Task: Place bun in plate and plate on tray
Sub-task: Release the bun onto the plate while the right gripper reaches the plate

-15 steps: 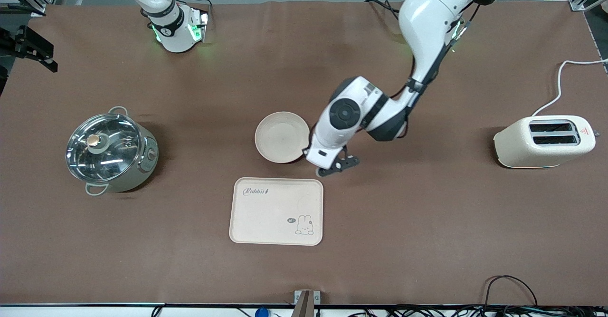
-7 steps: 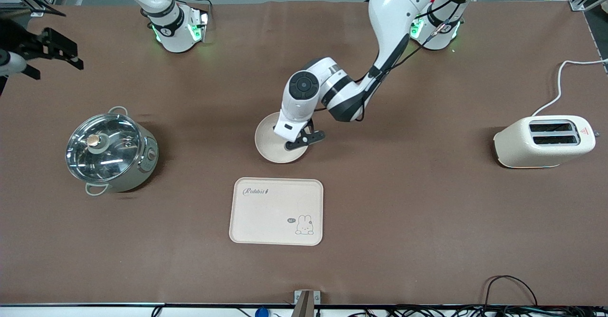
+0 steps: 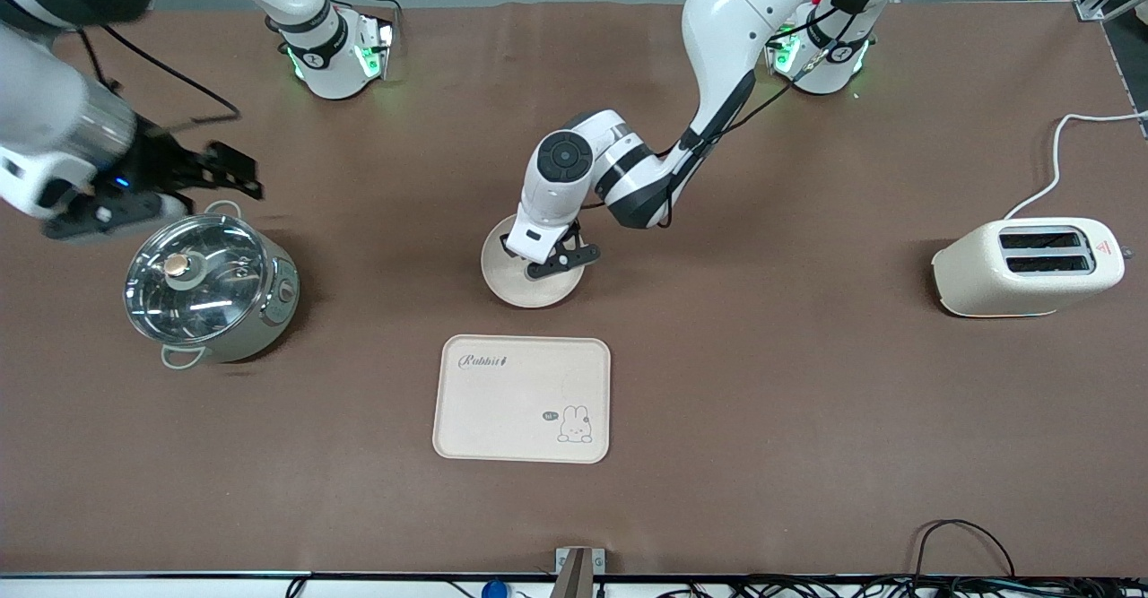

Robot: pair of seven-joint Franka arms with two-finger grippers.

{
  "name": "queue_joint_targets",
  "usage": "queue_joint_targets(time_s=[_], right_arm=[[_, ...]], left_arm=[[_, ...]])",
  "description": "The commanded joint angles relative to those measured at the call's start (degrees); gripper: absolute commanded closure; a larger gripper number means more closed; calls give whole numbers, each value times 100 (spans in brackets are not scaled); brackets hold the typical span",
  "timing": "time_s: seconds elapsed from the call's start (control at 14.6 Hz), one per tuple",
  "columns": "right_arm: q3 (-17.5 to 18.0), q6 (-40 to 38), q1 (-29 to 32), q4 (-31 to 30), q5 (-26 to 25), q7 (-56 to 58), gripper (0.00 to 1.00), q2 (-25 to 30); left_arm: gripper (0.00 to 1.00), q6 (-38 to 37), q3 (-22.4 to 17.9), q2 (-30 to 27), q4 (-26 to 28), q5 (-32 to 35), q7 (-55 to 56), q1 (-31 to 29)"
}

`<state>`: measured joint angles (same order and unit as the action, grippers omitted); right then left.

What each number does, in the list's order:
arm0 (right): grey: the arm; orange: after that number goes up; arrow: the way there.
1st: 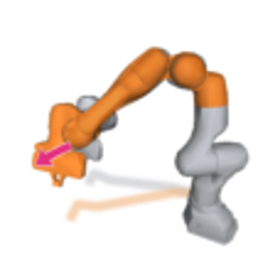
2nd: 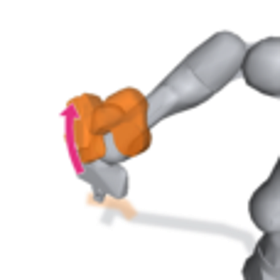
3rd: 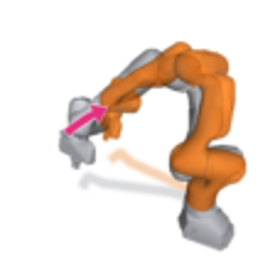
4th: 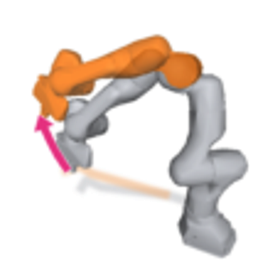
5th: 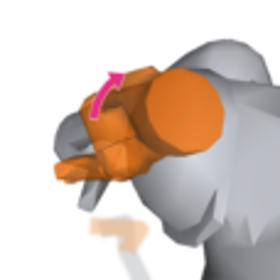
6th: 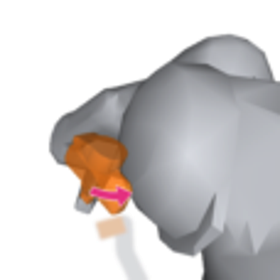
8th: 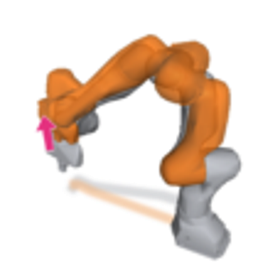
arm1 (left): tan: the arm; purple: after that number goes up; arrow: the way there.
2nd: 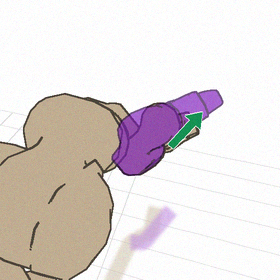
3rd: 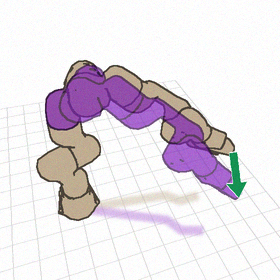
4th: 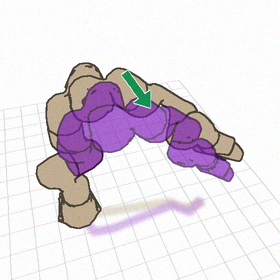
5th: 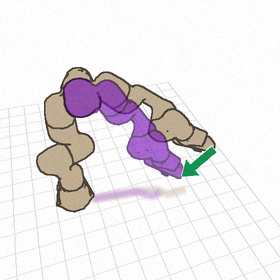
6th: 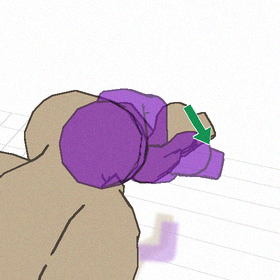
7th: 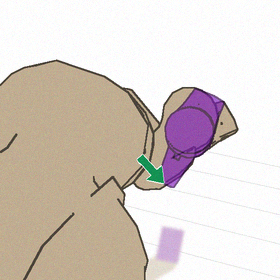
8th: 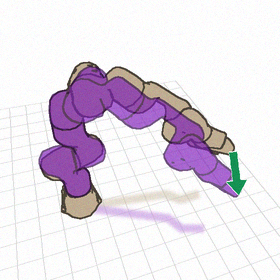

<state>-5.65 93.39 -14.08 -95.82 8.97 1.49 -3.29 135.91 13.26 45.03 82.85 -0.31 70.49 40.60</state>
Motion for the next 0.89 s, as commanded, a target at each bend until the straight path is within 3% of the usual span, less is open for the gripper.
queue_joint_targets(time_s=[0.0,0.34,0.55,0.82], right_arm=[[-42,327,-59,-7,551,-236,0,-513],[-33,1451,-797,-68,641,-755,0,-1199],[-33,2462,-1166,-822,1053,-800,0,-1227],[-33,3623,-1737,-1816,1080,-1220,0,-1174]], left_arm=[[0,-484,-78,-467,-85,-48,17,-226],[0,-1593,-78,-1417,-85,13,-702,-1500],[0,-1708,-78,-1812,-85,337,-1177,-2185],[0,-2479,-69,-2418,-76,1136,-2001,-2774]])
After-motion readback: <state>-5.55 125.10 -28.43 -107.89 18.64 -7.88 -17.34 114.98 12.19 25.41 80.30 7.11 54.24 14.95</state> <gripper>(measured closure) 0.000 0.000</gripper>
